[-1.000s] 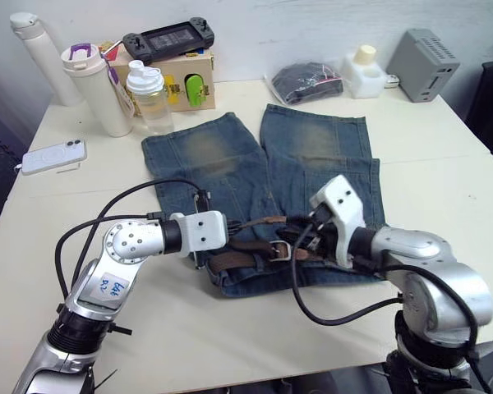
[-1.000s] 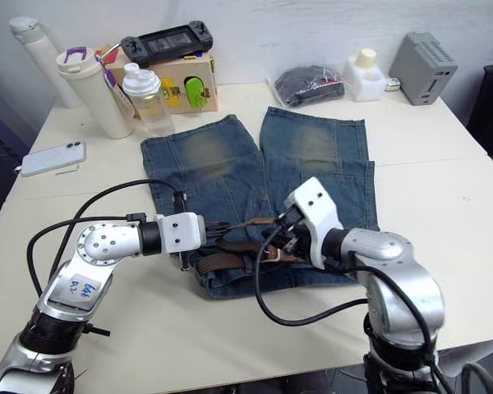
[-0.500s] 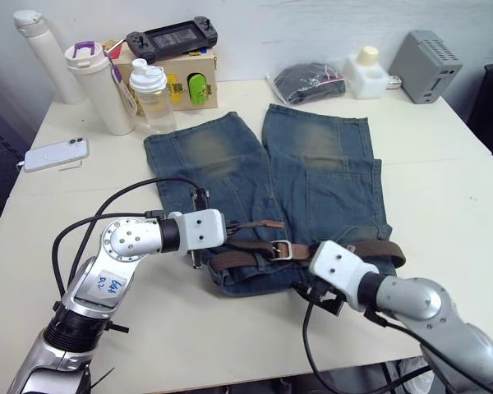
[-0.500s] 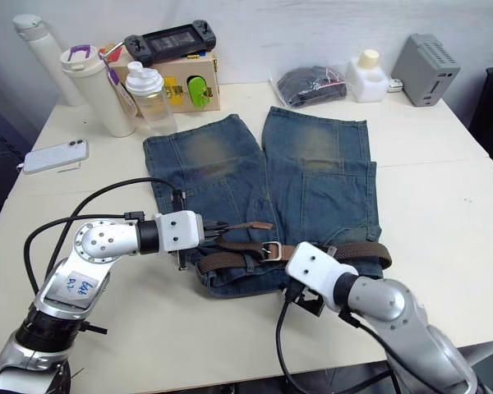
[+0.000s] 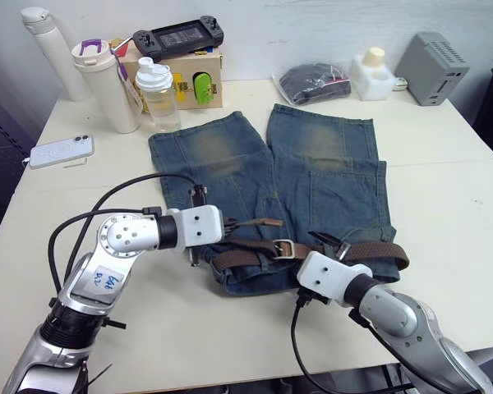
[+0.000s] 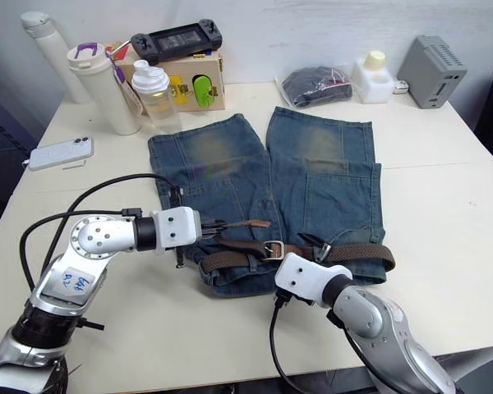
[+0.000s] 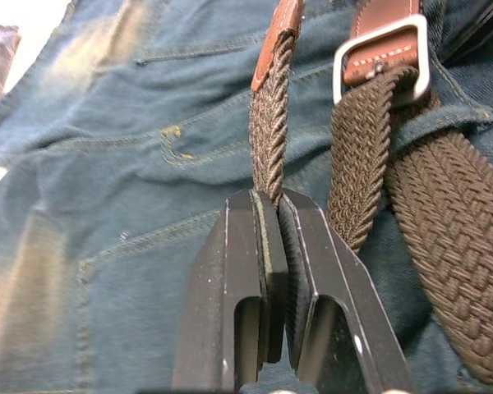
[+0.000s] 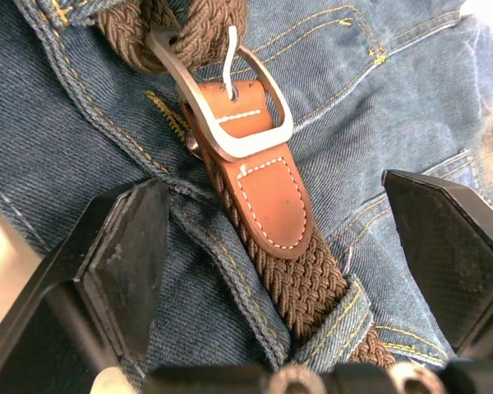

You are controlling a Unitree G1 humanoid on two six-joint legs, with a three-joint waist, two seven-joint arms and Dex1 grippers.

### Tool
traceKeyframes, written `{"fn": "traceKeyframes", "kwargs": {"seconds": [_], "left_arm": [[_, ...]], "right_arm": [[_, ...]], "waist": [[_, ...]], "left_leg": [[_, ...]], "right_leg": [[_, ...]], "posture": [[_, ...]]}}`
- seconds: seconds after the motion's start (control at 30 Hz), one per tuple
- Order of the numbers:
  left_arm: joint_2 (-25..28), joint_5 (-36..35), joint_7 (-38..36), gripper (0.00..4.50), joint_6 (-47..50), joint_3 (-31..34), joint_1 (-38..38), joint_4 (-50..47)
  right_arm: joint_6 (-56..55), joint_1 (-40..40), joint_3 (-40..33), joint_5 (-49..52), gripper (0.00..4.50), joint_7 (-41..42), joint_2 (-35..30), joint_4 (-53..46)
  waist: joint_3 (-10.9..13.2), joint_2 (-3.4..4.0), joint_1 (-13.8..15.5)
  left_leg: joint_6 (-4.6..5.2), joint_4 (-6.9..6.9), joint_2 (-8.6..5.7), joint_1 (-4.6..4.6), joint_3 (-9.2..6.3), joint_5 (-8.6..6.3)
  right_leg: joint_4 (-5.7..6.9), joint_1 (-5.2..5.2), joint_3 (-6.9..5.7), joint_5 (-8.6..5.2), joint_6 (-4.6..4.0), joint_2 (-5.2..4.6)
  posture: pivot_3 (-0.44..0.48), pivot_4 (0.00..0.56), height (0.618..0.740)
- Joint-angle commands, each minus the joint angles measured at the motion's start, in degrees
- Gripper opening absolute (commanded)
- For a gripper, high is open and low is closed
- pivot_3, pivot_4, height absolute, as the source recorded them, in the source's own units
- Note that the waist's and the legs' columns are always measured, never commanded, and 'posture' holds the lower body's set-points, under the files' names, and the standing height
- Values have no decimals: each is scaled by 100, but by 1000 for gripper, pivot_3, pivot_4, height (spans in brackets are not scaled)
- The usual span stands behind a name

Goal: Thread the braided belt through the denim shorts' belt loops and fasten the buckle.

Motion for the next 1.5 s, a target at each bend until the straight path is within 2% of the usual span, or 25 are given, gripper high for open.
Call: {"fn": "traceKeyframes", "kwargs": {"seconds": [0.03, 0.37, 0.47, 0.53, 0.6, 0.73, 0.93, 1.5], "left_arm": [[91, -87, 44, 0, -24, 253, -162, 23], [67, -131, 36, 0, -1, 195, -246, 0], [55, -136, 48, 0, 31, 173, -227, -38], [104, -80, 27, 0, -5, 138, -171, -44], [223, 97, -6, 0, -143, 46, -75, -9], [334, 392, 29, 0, -308, -128, -3, 74], [208, 549, 113, 0, -270, -273, -72, 100], [180, 595, -126, 0, -595, -416, -381, 109]], "right_arm": [[-133, 30, -138, -222, 4435, -12, 7, 31], [-328, -192, -188, -488, 4435, -12, 201, 259], [-300, -207, -161, -516, 3671, 45, 319, 291], [-281, -187, -160, -503, 2778, 99, 378, 281], [-242, -195, -173, -478, 1675, 160, 447, 240], [-203, -347, -201, -582, 92, 203, 523, 168], [-344, -638, -64, -888, 94, 309, 485, 83], [-610, -609, 50, -1472, 94, 752, 550, 224]], "waist": [[0, 0, 0], [0, -1, 0], [-1, -1, 2], [-1, -1, -1], [-1, -1, -3], [-1, -1, -7], [-1, -1, -3], [-1, -1, -9]], "left_leg": [[0, 0, 0, 0, 0, 0], [1, 3, 0, 0, 1, 1], [2, 3, 0, -1, 1, 1], [2, 4, 0, -1, 1, 1], [2, 4, 0, -1, 1, 1], [2, 3, 0, 0, 2, 1], [2, 4, 0, -1, 2, 1], [3, 7, -1, -2, 4, 2]], "right_leg": [[0, 0, 0, 0, 0, 0], [4, 1, -2, 0, 0, 4], [4, 1, -2, 0, 0, 4], [5, 1, -2, 0, 0, 5], [5, 1, -2, 0, 0, 5], [6, -1, -2, 0, 0, 7], [7, -1, -2, 0, 0, 8], [12, -2, -5, 0, 0, 16]], "posture": [[0, 150, 690], [0, 150, 690], [0, 150, 690], [0, 150, 690], [0, 150, 690], [0, 150, 690], [0, 150, 690], [0, 150, 690]]}}
